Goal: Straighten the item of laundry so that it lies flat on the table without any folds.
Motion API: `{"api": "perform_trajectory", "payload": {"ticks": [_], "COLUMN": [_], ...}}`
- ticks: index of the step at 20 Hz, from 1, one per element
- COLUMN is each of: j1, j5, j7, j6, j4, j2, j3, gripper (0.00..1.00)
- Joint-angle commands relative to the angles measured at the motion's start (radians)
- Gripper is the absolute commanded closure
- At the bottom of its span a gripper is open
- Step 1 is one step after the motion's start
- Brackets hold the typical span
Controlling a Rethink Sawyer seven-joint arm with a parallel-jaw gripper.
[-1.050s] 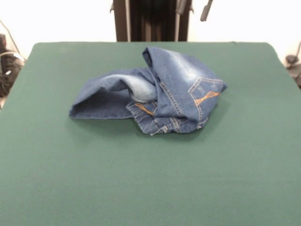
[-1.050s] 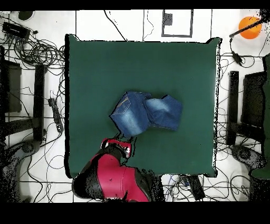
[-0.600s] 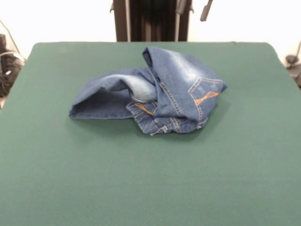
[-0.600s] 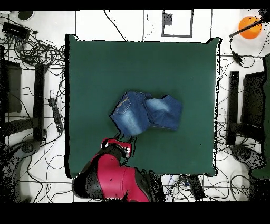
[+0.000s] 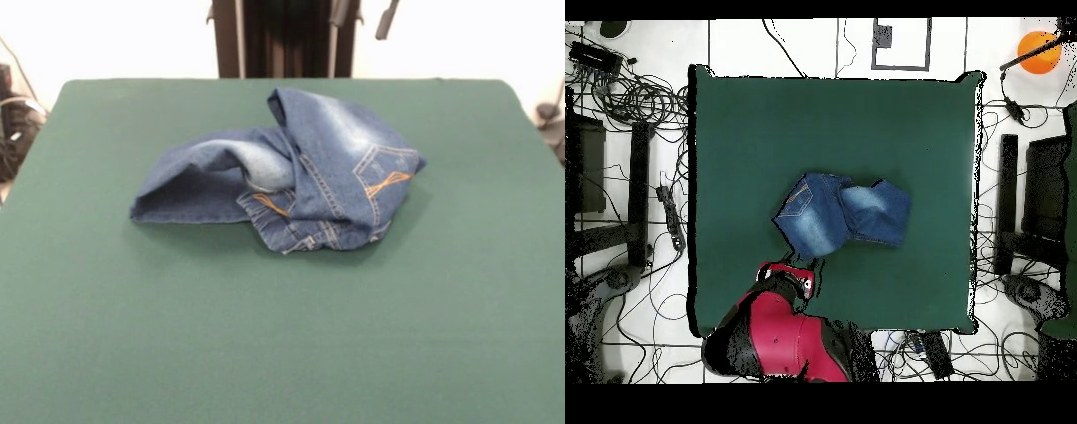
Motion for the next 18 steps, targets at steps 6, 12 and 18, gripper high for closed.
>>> {"api": "perform_trajectory", "payload": {"ticks": [6,12,18], "j1": [-0.007,-0.03,-0.011], "j5": [0.039,0.042,0.035], "j7": [0.179,0.15,0.159], "j6": [-0.021,0.045,0.031], "j4": [0.056,0.018,0.04], "j2": [-0.014,-0.045,-0.05], "j3": [0.045,0.058,0.045], "gripper": [0.0,0.0,0.0]}}
